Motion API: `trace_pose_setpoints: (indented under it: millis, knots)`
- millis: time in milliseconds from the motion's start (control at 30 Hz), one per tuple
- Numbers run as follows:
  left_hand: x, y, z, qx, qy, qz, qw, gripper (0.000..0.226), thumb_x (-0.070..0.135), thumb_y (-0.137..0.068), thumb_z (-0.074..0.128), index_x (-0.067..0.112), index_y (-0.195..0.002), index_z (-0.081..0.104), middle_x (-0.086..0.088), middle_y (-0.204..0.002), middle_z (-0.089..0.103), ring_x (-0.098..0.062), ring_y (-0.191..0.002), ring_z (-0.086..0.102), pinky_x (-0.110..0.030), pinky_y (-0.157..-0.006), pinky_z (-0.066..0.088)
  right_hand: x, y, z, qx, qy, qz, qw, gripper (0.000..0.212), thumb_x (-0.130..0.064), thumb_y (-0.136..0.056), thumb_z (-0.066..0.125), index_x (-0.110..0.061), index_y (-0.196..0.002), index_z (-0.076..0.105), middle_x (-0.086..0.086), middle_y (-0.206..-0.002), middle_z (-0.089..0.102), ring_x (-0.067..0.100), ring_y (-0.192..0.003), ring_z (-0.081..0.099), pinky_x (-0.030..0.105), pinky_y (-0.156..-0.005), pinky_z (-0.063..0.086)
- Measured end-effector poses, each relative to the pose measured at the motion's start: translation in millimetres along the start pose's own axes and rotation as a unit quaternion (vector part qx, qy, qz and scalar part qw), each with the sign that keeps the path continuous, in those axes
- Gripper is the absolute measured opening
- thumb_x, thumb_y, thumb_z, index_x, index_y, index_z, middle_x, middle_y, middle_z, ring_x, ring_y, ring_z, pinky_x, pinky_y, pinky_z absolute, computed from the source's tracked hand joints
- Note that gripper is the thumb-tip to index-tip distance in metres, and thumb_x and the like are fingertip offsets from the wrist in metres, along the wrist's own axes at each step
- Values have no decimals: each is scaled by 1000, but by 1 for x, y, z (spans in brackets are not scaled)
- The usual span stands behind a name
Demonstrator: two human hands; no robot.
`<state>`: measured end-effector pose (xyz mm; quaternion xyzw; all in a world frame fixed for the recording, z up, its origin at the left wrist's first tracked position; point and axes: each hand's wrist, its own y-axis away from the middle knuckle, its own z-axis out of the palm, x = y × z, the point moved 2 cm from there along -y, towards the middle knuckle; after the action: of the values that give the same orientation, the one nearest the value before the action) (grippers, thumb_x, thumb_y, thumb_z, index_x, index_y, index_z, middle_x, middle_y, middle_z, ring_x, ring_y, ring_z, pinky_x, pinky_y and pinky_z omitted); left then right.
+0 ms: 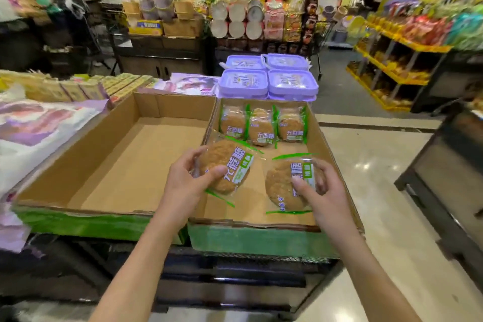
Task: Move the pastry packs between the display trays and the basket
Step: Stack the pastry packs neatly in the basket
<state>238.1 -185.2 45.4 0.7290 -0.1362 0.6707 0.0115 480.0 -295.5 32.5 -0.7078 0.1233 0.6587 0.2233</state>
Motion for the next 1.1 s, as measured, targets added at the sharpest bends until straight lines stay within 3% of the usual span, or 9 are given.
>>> trace_pose_setpoints:
  millis: [67, 200, 300, 367, 467, 600, 767, 933, 1100]
  knots:
    - [-16, -45, 8, -38, -35, 9, 999, 48, 22, -73, 91, 25, -115, 68, 7, -105, 76, -8, -98, 70, -27, -86, 56, 5, -20, -1, 20, 19, 4, 1000, 39, -10, -89, 72, -22, -124, 57, -2, -101, 76, 11, -91, 73, 21, -71, 58]
    - [-43, -132, 23, -130, -138, 61, 980, 43, 19, -74, 90, 27, -109, 67, 21, -83, 72, -2, -75, 65, -19, -74, 51, 14, -57, -8, 65, 107, 5, 992, 40, -13, -89, 75, -24, -124, 58, -6, -103, 76, 11, -93, 72, 25, -78, 58]
    - [-62, -188, 26, -194, -271, 109, 936, 45, 29, -77, 86, 28, -116, 64, 18, -86, 67, -14, -82, 63, -32, -73, 47, 15, -85, -6, 73, 202, 15, 977, 41, -19, -88, 78, -35, -119, 57, -20, -88, 73, -1, -75, 65, 13, -66, 48]
    - [-71, -220, 30, -222, -331, 133, 908, 45, 34, -81, 82, 26, -121, 62, 17, -83, 60, -20, -85, 60, -32, -66, 35, 19, -108, -4, 80, 270, 17, 959, 39, -25, -87, 78, -34, -118, 56, -17, -78, 68, 1, -68, 58, 16, -62, 44]
    - [-80, -257, 38, -252, -370, 155, 880, 44, 30, -88, 76, 20, -126, 59, 1, -106, 68, -25, -104, 61, -29, -67, 25, 30, -145, -1, 81, 348, 32, 934, 40, -31, -86, 80, -34, -115, 53, -11, -81, 65, -1, -71, 57, 17, -65, 43]
    - [-99, -296, 49, -256, -404, 170, 862, 44, 33, -89, 74, 22, -127, 56, -2, -115, 68, -27, -111, 61, -33, -77, 41, 52, -200, -5, 28, 456, 58, 888, 40, -36, -84, 79, -37, -118, 57, -15, -84, 62, 9, -79, 57, 34, -74, 48]
    - [-116, -326, 69, -214, -579, 196, 762, 35, 43, -93, 64, 29, -122, 50, 6, -126, 65, -24, -116, 55, -38, -89, 39, 78, -275, -15, -67, 592, 68, 800, 47, -46, -88, 71, -37, -131, 52, -6, -120, 66, 21, -111, 60, 37, -82, 48]
    - [-120, -342, 83, -167, -689, 170, 684, 40, 33, -96, 57, 27, -134, 43, 0, -135, 57, -27, -122, 48, -39, -92, 34, 96, -333, -12, -157, 672, 12, 724, 45, -42, -92, 66, -31, -134, 50, -4, -131, 62, 23, -122, 57, 35, -88, 45]
    - [-127, -341, 90, -127, -712, 122, 680, 66, 21, -82, 68, 26, -141, 39, -6, -135, 51, -30, -120, 49, -43, -93, 36, 116, -358, -6, -154, 695, -40, 701, 43, -37, -93, 63, -30, -134, 53, 4, -133, 53, 30, -120, 50, 41, -96, 44]
